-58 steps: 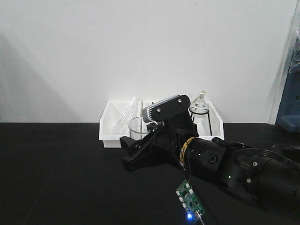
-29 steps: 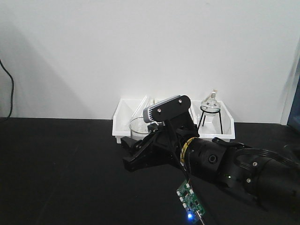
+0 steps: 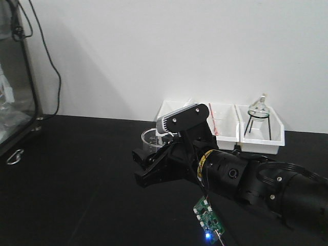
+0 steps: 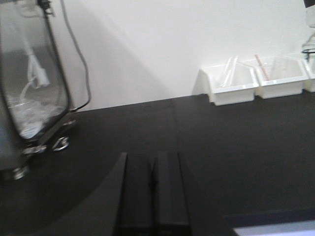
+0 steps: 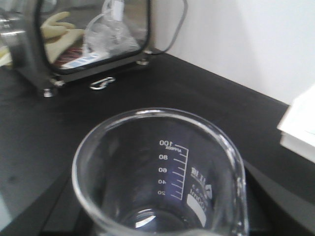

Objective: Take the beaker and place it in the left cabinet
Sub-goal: 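Hold the beaker in the right gripper while the base drives to the cabinet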

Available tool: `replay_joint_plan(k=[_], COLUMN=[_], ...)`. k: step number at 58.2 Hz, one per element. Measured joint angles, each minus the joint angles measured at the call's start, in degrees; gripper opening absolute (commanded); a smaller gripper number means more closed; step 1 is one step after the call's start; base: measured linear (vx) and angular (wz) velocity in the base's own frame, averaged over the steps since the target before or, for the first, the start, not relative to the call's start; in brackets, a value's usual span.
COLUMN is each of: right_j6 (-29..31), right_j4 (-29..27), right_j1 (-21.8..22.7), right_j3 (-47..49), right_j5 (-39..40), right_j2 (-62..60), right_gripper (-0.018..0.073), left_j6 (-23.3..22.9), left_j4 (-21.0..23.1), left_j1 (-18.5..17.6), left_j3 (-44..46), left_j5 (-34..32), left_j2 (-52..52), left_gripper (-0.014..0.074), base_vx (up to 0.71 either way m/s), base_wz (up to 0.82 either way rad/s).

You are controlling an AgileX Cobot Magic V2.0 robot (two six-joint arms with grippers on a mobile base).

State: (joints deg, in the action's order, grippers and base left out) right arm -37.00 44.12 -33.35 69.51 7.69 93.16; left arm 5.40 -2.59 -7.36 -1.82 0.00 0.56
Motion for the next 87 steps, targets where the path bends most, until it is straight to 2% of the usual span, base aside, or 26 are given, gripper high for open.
replay_joint_plan(k=[54, 87], right_j6=[0.0, 0.0], right_j4=[0.0, 0.0], right_j1=[0.0, 0.0], right_j3=[0.0, 0.0], right_j5=[-0.1, -0.1], right_j2=[0.0, 0.0], right_gripper=[-0.0009, -0.0009], left_j6=[0.0, 0.0], left_j4=[0.0, 0.0], left_j1=[0.0, 0.0], left_j3=[0.0, 0.0], left_j5=[0.0, 0.0], left_j2=[0.0, 0.0], left_gripper=[0.0001, 0.0001], base_vx=[-0.14, -0.01], base_wz=[0.60, 0.52])
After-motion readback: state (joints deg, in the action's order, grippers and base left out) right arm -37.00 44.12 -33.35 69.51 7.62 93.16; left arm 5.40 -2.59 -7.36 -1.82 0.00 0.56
